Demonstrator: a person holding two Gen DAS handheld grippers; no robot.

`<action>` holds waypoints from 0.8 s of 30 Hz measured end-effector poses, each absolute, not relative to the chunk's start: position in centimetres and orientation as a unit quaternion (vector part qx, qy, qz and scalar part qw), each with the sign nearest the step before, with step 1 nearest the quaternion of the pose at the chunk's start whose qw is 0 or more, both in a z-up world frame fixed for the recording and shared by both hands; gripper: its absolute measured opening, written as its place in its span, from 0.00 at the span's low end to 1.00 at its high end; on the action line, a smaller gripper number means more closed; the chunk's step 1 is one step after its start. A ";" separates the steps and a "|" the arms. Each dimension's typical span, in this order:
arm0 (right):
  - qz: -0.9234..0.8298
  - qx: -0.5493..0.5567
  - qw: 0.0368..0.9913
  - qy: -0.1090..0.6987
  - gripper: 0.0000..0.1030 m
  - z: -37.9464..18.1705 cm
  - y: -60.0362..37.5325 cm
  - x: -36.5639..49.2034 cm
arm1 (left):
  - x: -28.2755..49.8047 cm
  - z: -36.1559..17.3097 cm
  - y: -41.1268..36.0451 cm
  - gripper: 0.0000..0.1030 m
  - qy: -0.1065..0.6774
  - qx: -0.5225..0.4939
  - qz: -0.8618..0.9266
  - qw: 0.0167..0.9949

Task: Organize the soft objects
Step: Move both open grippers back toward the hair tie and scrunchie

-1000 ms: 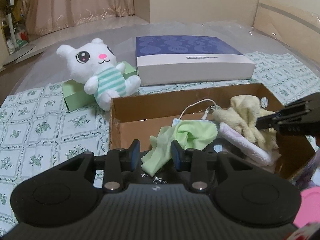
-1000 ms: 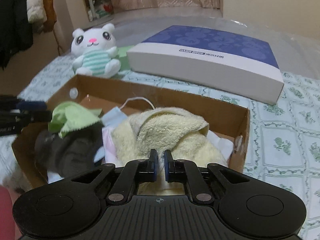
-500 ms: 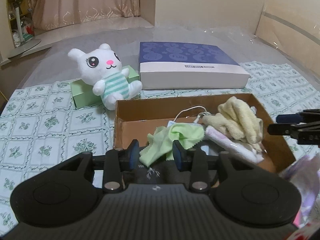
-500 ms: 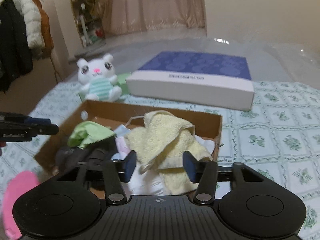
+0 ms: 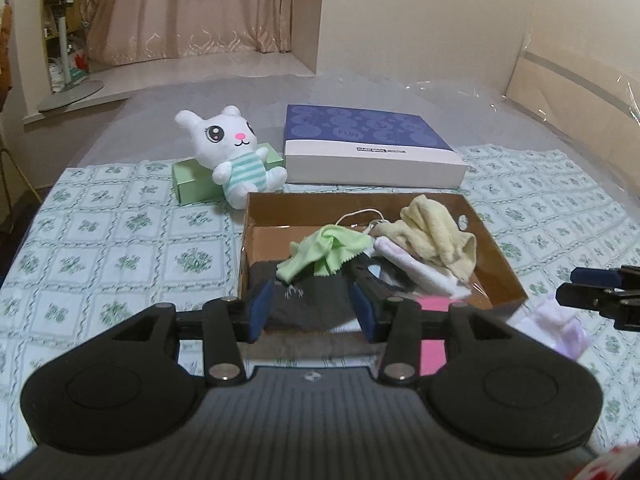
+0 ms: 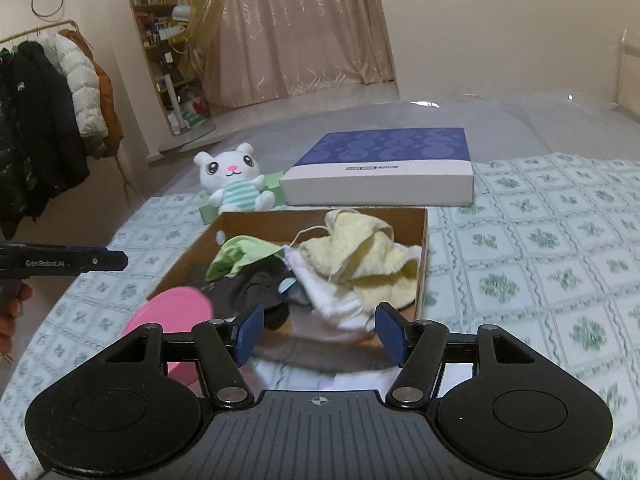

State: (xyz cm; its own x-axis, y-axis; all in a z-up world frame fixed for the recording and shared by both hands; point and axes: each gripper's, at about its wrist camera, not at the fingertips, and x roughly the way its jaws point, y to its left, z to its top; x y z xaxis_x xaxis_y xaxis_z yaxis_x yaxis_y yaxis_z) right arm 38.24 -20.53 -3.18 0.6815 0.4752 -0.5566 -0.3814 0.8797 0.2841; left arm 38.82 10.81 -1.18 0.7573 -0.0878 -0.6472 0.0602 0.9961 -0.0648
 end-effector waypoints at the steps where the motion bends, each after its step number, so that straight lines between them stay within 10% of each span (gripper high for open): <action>1: 0.233 0.075 0.915 0.322 0.60 -3.0 -20.5 37.4 | 38.1 -1.0 10.8 0.41 0.345 -0.020 -0.038 0.938; 24: 0.250 0.068 0.890 0.375 0.61 -6.3 -16.9 27.8 | 26.6 -5.1 9.0 0.43 0.378 -0.053 0.014 0.924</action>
State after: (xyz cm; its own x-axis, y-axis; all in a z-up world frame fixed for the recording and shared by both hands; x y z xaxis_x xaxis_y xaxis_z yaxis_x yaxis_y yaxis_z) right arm 27.83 -16.85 -6.35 0.5945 0.4961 -0.6328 -0.3940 0.8657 0.3086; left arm 26.56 9.00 -5.06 0.7140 -0.0135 -0.7000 -0.0666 0.9940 -0.0871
